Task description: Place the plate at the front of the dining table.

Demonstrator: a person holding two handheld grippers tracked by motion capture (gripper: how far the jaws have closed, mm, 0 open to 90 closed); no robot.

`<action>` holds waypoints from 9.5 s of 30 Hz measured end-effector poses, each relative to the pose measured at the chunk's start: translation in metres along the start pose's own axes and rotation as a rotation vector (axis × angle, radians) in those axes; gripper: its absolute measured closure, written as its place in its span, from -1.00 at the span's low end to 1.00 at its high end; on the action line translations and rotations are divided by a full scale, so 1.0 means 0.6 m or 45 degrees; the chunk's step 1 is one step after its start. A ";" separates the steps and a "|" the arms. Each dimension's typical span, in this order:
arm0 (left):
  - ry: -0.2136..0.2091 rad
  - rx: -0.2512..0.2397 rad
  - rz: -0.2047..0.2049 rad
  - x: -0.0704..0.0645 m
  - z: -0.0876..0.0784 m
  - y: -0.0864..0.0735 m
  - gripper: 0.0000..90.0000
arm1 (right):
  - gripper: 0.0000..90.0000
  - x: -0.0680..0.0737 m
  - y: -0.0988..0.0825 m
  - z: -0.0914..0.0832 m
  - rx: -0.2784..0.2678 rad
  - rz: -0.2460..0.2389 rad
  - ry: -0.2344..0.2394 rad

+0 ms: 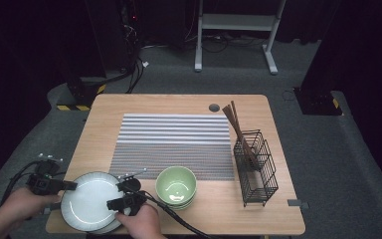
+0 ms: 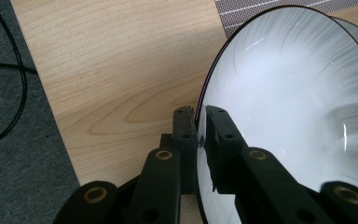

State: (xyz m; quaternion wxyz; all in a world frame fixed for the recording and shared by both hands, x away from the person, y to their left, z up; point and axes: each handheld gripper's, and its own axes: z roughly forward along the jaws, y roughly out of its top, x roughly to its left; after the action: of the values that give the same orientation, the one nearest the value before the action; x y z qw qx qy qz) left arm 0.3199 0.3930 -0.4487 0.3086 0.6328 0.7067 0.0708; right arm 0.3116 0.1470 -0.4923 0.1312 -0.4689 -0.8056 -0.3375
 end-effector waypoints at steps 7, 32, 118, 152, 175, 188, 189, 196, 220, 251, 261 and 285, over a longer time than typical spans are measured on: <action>-0.004 0.060 0.018 0.002 0.001 -0.002 0.80 | 0.08 -0.006 0.004 0.002 0.000 0.028 0.020; -0.015 0.181 0.044 0.002 0.009 -0.017 0.56 | 0.50 -0.018 0.002 -0.001 -0.008 0.036 -0.008; -0.202 -0.062 0.151 -0.008 -0.020 -0.007 0.78 | 0.87 0.001 -0.005 -0.054 -0.313 -0.097 -0.163; -0.311 -0.271 0.226 -0.042 -0.076 0.023 0.78 | 0.87 0.033 0.009 -0.119 -0.441 -0.167 -0.239; -0.379 -0.521 0.292 -0.102 -0.128 0.043 0.79 | 0.87 0.040 0.029 -0.195 -0.555 -0.288 -0.267; -0.407 -0.611 0.331 -0.150 -0.122 0.057 0.79 | 0.87 0.021 0.039 -0.241 -0.635 -0.336 -0.311; -0.403 -0.616 0.340 -0.153 -0.120 0.059 0.79 | 0.87 0.017 0.040 -0.245 -0.635 -0.339 -0.319; -0.417 -0.637 0.326 -0.181 -0.101 0.074 0.78 | 0.88 -0.006 0.047 -0.264 -0.659 -0.335 -0.342; -0.478 -0.695 0.352 -0.237 -0.037 0.109 0.81 | 0.88 -0.077 0.072 -0.303 -0.758 -0.307 -0.411; -0.555 -0.759 0.297 -0.281 0.038 0.146 0.82 | 0.85 -0.156 0.098 -0.314 -0.823 -0.271 -0.486; -0.555 -0.800 0.282 -0.298 0.068 0.149 0.82 | 0.84 -0.180 0.109 -0.317 -0.814 -0.271 -0.544; -0.533 -0.794 0.249 -0.322 0.139 0.139 0.83 | 0.82 -0.246 0.110 -0.307 -0.787 -0.237 -0.579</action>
State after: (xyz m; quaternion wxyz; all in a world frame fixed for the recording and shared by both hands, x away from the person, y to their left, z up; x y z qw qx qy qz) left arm 0.4366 0.2036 -0.4077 0.6153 0.5738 0.5094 0.1808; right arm 0.4257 -0.0522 -0.4064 -0.2293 -0.4740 -0.7136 -0.4621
